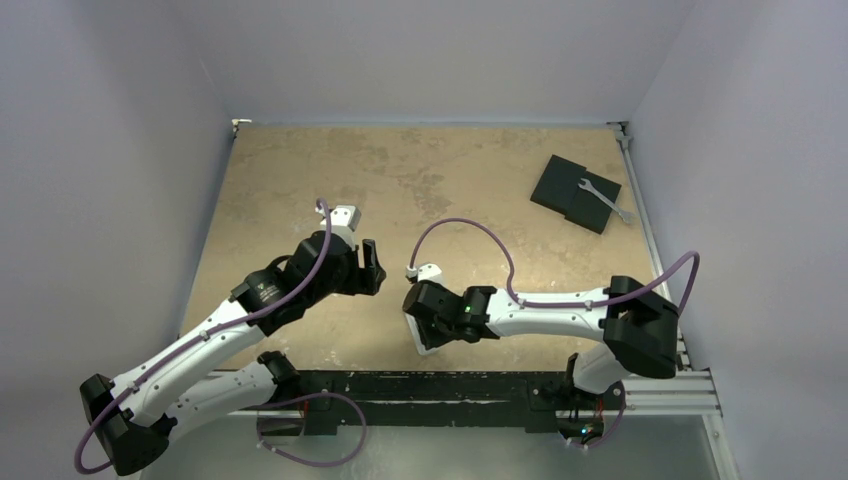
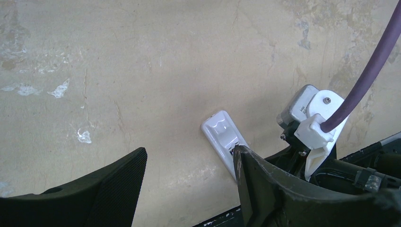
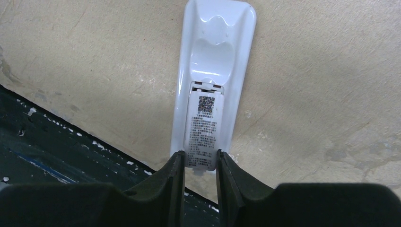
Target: Load the batteries into the remote control
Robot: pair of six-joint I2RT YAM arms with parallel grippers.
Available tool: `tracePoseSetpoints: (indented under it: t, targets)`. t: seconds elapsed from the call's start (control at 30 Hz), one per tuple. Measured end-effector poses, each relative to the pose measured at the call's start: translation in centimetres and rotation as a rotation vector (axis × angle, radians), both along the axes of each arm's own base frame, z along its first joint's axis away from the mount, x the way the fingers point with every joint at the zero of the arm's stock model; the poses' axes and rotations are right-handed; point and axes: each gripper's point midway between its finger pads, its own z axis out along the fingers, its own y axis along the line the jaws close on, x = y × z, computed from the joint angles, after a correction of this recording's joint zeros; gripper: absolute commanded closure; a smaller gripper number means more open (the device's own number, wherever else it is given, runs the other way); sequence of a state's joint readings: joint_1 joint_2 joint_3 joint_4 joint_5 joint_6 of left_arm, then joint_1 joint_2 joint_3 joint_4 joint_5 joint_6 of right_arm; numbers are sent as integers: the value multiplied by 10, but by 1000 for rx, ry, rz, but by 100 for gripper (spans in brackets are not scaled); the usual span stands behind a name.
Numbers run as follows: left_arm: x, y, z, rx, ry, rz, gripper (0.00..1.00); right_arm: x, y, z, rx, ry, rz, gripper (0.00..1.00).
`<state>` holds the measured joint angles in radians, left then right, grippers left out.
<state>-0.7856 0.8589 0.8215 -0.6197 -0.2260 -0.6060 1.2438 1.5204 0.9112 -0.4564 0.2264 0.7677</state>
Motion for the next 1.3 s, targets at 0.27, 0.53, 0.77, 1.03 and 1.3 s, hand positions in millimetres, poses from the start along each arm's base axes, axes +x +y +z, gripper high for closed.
tracePoseSetpoints:
  t: [0.27,0.53,0.77,1.03,1.3]
  targets:
    - [1,1,0,2,-4,5,32,0,1,-6,-20,8,-2,100]
    - [0,1,1,-1,-7,5,32,3,1,-5,-24,-4,-13,100]
    - [0,1,1,-1,-7,5,32,4,2,-3,-24,-6,-14,100]
    - [0,1,1,0,-7,5,32,4,4,-5,-32,-3,-14,100]
    - [1,2,2,1,-9,8,32,4,3,-5,-35,-2,-12,100]
